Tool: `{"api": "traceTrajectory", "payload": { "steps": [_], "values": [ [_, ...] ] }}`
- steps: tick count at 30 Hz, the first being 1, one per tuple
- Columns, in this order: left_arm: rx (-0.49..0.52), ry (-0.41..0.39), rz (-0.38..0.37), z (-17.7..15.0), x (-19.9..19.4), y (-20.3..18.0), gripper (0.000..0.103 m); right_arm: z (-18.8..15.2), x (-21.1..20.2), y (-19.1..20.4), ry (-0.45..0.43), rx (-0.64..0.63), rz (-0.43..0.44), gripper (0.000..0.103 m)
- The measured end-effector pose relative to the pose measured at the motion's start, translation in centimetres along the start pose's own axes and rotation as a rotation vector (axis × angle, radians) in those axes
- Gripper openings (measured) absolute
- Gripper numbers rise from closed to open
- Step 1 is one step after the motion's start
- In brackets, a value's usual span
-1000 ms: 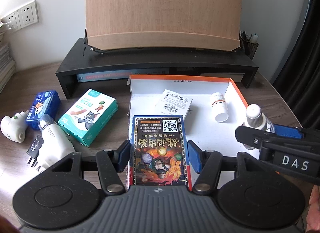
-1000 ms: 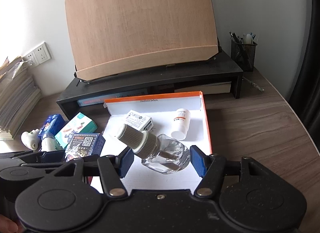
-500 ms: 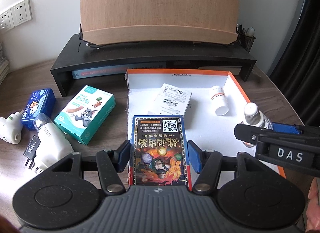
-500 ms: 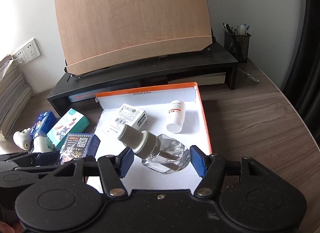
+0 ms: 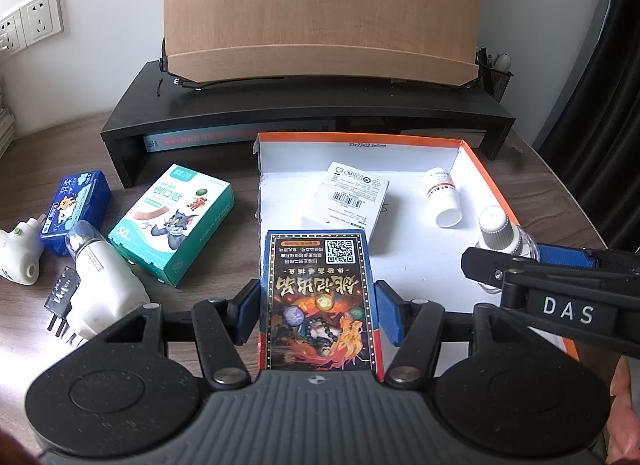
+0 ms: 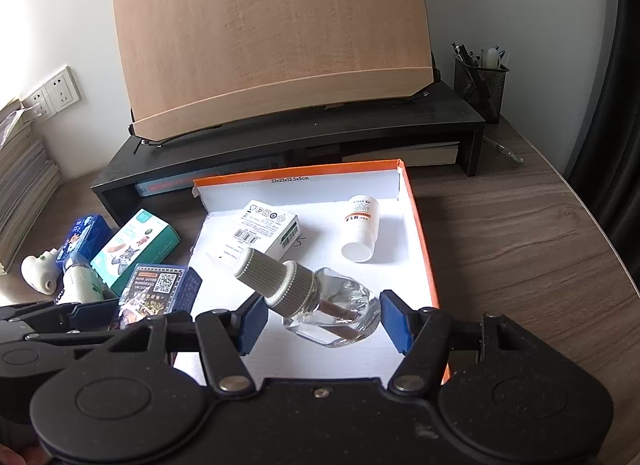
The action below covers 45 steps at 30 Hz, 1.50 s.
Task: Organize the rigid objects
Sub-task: 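Carry the card box in the left gripper and the glass bottle in the right over the tray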
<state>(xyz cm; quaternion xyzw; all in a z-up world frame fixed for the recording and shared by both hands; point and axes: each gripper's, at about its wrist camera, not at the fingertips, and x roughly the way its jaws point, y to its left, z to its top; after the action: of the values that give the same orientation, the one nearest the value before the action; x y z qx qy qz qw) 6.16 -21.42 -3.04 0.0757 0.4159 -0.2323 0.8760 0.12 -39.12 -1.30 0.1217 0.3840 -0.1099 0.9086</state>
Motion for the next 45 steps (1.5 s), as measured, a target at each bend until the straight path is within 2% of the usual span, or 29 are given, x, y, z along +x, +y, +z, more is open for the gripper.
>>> {"api": "traceTrajectory", "payload": {
  "steps": [45],
  "values": [
    [0.023, 0.020, -0.026, 0.9, 1.9, -0.6, 0.060, 1.3, 2.1, -0.9, 0.029, -0.003, -0.018, 0.074]
  ]
}}
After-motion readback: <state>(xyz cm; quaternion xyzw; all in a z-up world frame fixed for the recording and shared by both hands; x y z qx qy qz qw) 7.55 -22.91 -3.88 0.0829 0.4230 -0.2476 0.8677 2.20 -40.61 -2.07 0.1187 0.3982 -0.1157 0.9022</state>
